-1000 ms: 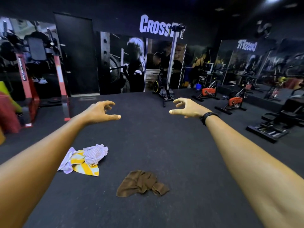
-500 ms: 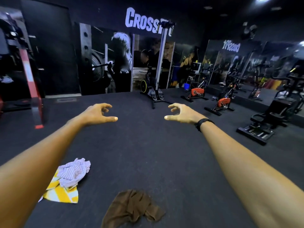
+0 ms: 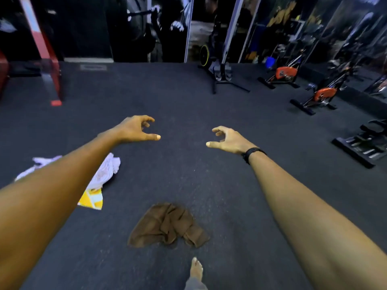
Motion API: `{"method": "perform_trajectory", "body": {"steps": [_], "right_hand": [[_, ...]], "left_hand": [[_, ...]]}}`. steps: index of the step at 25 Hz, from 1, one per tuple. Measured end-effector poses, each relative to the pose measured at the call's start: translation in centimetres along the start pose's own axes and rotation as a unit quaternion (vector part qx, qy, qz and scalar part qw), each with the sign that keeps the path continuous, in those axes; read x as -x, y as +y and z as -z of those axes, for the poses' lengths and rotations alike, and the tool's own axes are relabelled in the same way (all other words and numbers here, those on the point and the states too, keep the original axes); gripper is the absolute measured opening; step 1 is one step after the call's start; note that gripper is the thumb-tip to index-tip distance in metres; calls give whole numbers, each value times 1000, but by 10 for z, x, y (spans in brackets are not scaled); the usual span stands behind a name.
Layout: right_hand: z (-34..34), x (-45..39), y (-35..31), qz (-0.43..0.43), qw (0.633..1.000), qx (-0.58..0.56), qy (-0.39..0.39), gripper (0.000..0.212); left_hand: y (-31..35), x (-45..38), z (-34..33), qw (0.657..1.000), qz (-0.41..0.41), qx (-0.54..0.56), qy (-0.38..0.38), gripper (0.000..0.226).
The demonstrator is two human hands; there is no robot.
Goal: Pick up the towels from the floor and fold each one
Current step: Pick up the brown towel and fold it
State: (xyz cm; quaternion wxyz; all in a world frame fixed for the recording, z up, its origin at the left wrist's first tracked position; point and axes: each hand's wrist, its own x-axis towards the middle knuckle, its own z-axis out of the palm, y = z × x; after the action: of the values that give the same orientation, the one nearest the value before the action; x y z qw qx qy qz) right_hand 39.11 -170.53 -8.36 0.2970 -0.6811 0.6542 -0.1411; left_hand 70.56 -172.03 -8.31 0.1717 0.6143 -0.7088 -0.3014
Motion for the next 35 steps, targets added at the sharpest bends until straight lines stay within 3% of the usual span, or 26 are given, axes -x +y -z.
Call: {"method": "perform_trajectory", "body": {"steps": [6,11,15,24,25,27,28,31,35], "right_hand": [[-38,-130,95,-27,993,40,-109,69],[-108,-199,177,-69,980,43,-182,68],[-203,-236,261,-105,968,61,-218,66],[-454,-254,467,-187,934,102,-286,57],[-481,-255,484,-195,931,102,-290,56],[-527,-255,510,-205,923,121,-301,55],[-551,-255,523,-210,919,138,-305,55],[-619,-249,561,-216,903,179,-325,61],[-677,-235,585,-211,888,234,-336,76]], "left_hand": [[-53,-94,-81,991,128,28,-28,74],[-113,-150,-151,978,196,38,-69,71],[-187,-190,-244,965,221,16,-142,72],[-360,-265,-501,935,225,111,-251,68],[-394,-263,-542,931,265,106,-227,68],[-456,-194,-639,933,346,42,-95,47],[-485,-139,-703,909,401,55,-98,34],[-562,-4,-869,877,474,-5,-76,30],[-587,-11,-864,843,536,-30,15,30]]}}
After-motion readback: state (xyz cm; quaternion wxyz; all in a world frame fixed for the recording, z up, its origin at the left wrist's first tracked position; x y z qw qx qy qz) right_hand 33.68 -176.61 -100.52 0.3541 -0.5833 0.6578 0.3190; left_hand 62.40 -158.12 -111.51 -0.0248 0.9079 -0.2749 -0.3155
